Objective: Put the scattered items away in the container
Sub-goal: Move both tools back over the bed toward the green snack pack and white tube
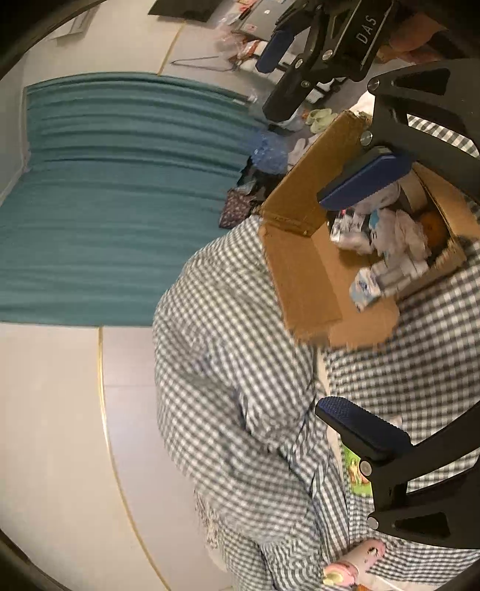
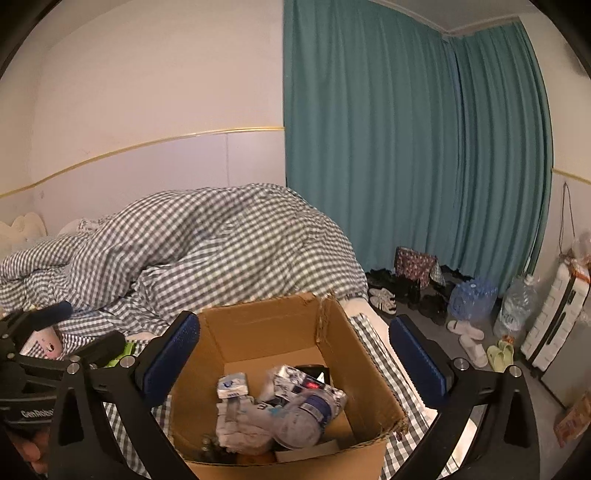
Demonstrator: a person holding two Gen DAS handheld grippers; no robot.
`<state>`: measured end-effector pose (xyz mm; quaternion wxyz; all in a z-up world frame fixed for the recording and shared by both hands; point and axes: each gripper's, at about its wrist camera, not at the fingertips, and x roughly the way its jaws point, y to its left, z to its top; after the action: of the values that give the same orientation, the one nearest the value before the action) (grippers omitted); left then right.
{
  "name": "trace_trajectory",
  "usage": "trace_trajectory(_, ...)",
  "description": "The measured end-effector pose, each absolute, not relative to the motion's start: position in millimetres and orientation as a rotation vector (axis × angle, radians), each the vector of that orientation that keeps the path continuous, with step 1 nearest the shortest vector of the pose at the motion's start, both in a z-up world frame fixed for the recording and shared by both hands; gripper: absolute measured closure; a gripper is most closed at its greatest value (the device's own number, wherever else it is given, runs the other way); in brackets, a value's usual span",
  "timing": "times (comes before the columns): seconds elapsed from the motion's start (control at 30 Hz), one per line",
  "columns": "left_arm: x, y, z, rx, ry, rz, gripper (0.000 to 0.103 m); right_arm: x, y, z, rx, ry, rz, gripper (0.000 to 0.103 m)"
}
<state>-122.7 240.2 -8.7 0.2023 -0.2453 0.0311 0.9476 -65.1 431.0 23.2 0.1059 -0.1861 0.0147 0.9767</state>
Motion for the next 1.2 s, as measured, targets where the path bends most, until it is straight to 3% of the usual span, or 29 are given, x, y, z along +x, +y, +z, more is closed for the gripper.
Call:
trace_trajectory(0.67, -101.6, 63.6, 15.0, -0.629, -0.068, 2.912, 0.000, -80.5, 296.5, 43.9, -0.572, -0.096, 3.043, 0.000)
trace_trajectory(1.2, -109.0, -29.8, 4.3, -0.730, -0.109, 3.021, 0.000, -117.7, 229.2, 26.3, -0.788, -0.149, 3.145, 0.000)
